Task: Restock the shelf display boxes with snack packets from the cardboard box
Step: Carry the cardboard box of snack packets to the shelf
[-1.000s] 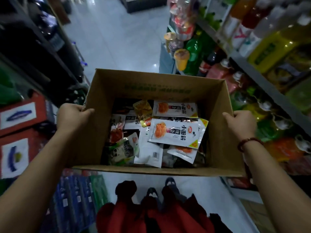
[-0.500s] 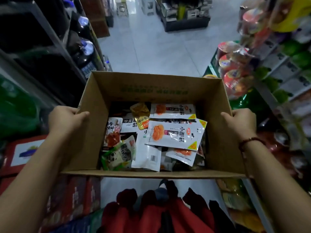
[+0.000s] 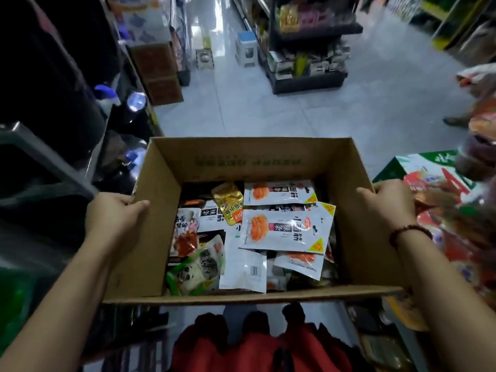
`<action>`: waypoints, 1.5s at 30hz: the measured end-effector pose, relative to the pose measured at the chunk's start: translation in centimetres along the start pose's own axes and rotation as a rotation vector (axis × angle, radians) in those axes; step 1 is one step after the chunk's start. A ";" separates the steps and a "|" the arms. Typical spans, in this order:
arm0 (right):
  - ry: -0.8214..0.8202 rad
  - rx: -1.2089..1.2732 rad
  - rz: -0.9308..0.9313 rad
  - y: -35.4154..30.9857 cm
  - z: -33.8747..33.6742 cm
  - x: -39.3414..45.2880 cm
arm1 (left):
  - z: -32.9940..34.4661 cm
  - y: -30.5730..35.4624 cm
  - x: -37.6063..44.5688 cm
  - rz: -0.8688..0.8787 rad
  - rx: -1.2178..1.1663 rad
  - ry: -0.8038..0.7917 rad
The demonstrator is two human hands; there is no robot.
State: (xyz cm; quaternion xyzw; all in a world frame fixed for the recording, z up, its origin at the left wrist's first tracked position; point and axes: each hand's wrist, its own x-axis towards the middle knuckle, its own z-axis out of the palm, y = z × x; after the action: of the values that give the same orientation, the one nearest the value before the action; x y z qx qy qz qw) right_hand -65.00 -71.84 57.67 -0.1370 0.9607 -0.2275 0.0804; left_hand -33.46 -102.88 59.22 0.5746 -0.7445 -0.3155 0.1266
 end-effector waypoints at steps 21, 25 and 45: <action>-0.049 0.010 -0.007 -24.0 6.3 47.5 | 8.7 24.5 44.7 -0.037 0.038 0.056; -0.050 0.004 -0.061 -29.5 6.8 56.8 | 9.6 29.2 52.8 -0.065 -0.003 0.097; -0.049 0.011 0.018 -55.9 16.2 97.2 | 13.3 49.5 100.3 -0.061 -0.026 0.045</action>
State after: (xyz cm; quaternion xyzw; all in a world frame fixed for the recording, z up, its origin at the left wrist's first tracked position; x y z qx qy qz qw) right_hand -141.12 -155.70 60.06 -0.1335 0.9584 -0.2285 0.1066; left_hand -110.03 -185.44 62.03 0.6022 -0.7195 -0.3159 0.1412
